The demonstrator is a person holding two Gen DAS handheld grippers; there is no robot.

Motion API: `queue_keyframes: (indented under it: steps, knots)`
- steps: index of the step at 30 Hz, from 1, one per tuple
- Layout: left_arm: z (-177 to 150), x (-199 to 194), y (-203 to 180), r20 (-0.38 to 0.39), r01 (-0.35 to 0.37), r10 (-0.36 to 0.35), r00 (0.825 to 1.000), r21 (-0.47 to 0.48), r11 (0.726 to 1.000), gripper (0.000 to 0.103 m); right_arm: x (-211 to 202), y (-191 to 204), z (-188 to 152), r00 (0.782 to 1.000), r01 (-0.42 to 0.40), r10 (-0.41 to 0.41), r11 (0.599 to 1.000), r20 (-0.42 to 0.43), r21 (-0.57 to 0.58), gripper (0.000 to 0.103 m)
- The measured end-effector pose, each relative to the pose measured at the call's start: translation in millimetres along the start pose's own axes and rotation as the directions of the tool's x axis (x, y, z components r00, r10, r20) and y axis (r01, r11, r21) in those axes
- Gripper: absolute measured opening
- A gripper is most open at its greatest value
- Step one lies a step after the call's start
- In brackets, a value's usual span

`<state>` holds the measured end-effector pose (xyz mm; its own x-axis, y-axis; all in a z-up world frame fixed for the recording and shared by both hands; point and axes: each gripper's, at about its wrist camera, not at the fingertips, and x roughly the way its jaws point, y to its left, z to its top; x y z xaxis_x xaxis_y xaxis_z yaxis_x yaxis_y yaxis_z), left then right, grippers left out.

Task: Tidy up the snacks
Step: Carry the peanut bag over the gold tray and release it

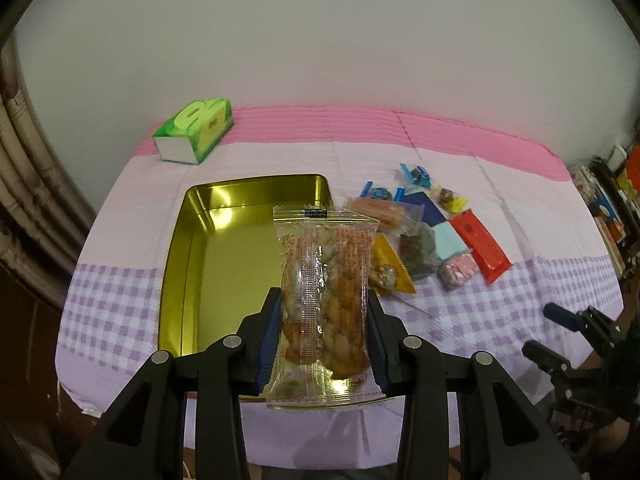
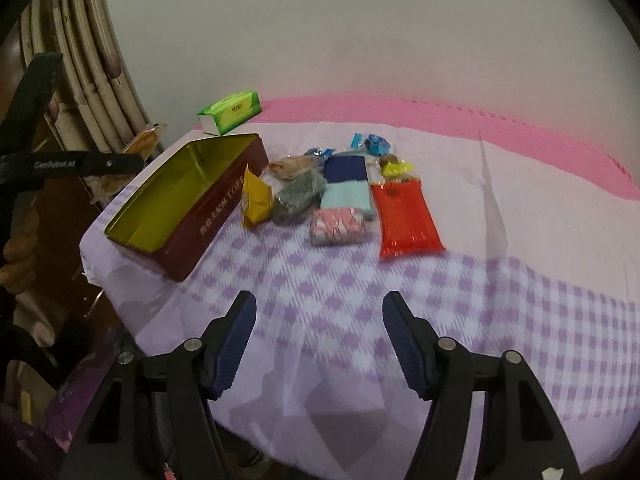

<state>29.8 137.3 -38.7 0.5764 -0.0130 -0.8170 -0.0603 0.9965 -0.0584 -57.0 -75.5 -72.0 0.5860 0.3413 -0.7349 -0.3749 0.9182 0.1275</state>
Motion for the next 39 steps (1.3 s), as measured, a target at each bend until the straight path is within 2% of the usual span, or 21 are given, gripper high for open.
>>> queue_keyframes:
  steps: [6, 14, 27, 34, 36, 39]
  knots:
    - [7, 13, 15, -0.008, -0.031, 0.031, 0.999, -0.010, 0.999, 0.040, 20, 2, 12, 1.000, 0.014, -0.014, 1.000, -0.012, -0.009, 0.064]
    - [19, 39, 35, -0.033, -0.080, 0.079, 0.996, -0.017, 0.997, 0.040, 37, 1, 16, 0.999, 0.032, -0.032, 0.999, -0.036, -0.007, 0.070]
    - [44, 96, 68, -0.107, -0.144, 0.142, 0.984, -0.007, 0.990, 0.040, 46, -6, 14, 0.997, 0.045, -0.044, 0.999, -0.058, 0.017, 0.076]
    - [55, 116, 80, -0.125, -0.177, 0.176, 0.976, 0.002, 0.984, 0.040, 47, -8, 15, 0.997, 0.047, -0.046, 0.999, -0.057, 0.020, 0.078]
    - [58, 122, 81, -0.124, -0.205, 0.205, 0.971, 0.020, 0.979, 0.040, 48, -9, 16, 0.997, 0.047, -0.046, 0.999, -0.056, 0.018, 0.078]
    - [60, 128, 87, -0.152, -0.189, 0.189, 0.970, 0.010, 0.982, 0.042, 50, -9, 17, 0.997, 0.045, -0.044, 0.999, -0.056, 0.014, 0.079]
